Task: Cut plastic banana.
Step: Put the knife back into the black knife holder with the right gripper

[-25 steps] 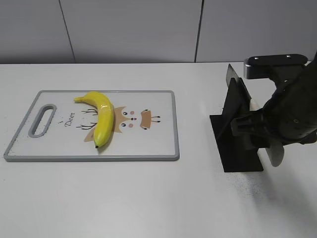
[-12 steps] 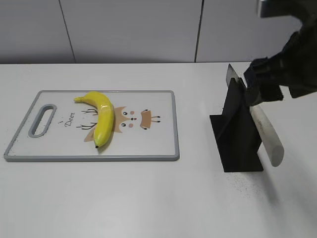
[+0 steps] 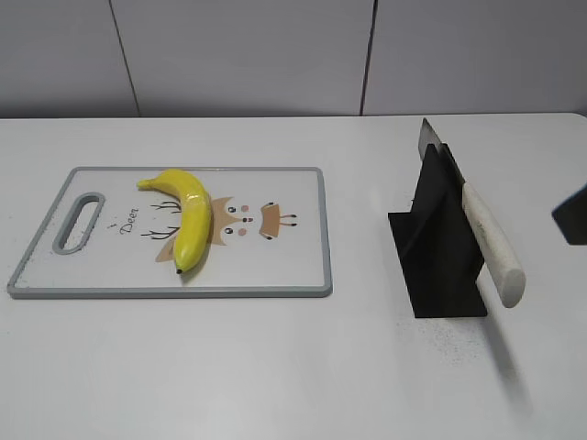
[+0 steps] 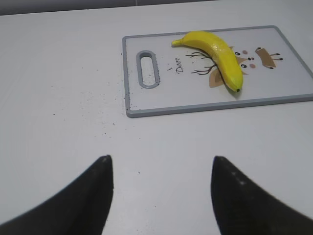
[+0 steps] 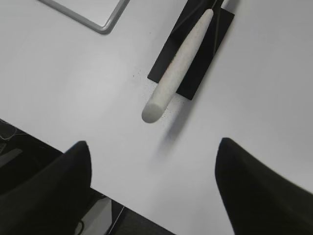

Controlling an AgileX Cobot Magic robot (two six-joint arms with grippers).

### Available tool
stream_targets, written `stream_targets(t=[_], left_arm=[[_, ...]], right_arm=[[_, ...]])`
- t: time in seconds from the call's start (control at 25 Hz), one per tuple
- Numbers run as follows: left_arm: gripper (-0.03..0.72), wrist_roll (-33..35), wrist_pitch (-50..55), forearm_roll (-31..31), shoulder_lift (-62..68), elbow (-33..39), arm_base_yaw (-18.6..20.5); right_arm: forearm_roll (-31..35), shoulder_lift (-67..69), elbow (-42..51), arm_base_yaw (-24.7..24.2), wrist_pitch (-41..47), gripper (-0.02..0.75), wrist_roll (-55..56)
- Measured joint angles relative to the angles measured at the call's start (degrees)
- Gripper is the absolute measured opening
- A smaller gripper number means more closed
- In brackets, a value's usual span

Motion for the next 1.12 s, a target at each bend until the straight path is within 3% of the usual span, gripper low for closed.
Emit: stream_targets(t=[0.68,1.12], left_arm=[[0.592,0.00,0.00,0.00,0.00,0.00,0.00],[0.590,0.00,-0.05,0.00,0.00,0.00,0.00]], right_arm=[[-1.02,-37.43,24.93,0.00,-1.33,0.593,-5.50],[-1.02,-52.77,26.71,0.00,-1.41,0.593,-5.59]])
